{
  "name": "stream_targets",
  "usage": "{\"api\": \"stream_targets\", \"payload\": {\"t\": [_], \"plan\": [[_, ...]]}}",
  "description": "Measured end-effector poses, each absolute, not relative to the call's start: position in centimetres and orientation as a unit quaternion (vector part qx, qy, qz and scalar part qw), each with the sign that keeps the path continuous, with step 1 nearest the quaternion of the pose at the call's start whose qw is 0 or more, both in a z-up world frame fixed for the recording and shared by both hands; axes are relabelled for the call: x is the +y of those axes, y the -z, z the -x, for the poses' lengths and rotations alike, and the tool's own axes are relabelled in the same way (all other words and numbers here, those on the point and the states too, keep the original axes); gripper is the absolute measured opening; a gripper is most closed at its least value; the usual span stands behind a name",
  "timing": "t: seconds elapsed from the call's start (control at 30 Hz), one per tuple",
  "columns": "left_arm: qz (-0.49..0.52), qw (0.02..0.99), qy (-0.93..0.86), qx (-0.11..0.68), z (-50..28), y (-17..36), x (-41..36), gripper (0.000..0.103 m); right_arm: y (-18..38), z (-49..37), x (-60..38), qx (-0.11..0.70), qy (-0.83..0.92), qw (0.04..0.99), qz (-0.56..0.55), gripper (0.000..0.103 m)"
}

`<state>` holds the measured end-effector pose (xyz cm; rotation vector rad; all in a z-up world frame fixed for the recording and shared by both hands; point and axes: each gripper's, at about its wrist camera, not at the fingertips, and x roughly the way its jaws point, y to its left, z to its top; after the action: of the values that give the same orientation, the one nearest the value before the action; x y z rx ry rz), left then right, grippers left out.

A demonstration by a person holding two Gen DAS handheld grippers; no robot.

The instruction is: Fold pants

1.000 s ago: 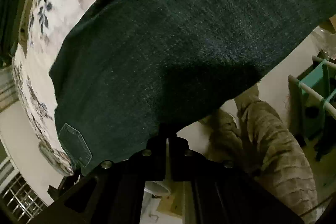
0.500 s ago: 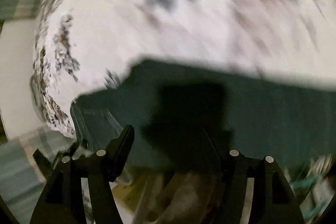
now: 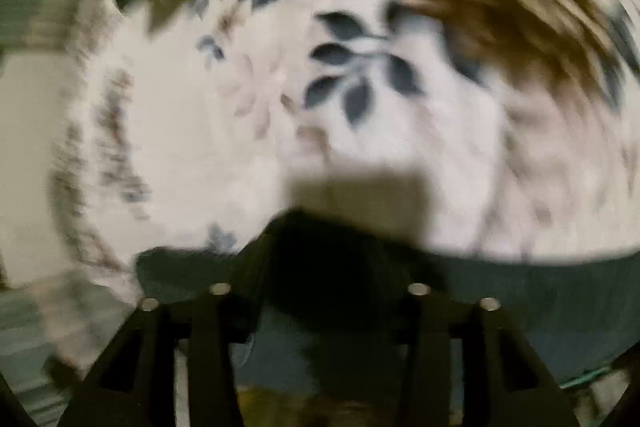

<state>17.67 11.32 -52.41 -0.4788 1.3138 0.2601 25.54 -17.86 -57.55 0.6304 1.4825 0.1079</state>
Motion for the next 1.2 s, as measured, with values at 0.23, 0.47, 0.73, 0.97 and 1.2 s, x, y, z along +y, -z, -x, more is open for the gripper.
{"api": "stream_targets", "payload": {"t": [0.23,0.47,0.73,0.97,1.2], "plan": [[0.147,0.75,0.006,0.645,-20.2,54.0,-2.0,0.075,55.5,-10.2,-35.5,0.58,0.096,0.715,-0.38,0.087],[0.062,0.714,0.106,0.689,-20.0,58.1,-15.9,0.075,58.8,4.5,-55.0,0.456,0.272,0.671,-0.518,0.087],[-0.007,0.688,0.122,0.716,-19.2,63.4,-23.4,0.092,66.4,9.1,-66.3,0.325,0.268,0.645,-0.637,0.085],[-0.041,0.685,0.09,0.722,-19.2,64.4,-25.4,0.103,67.1,7.9,-67.9,0.251,0.239,0.663,-0.663,0.05],[-0.033,0.694,0.059,0.717,-19.4,64.6,-26.6,0.103,66.4,8.4,-67.7,0.21,0.189,0.69,-0.666,0.044]]}}
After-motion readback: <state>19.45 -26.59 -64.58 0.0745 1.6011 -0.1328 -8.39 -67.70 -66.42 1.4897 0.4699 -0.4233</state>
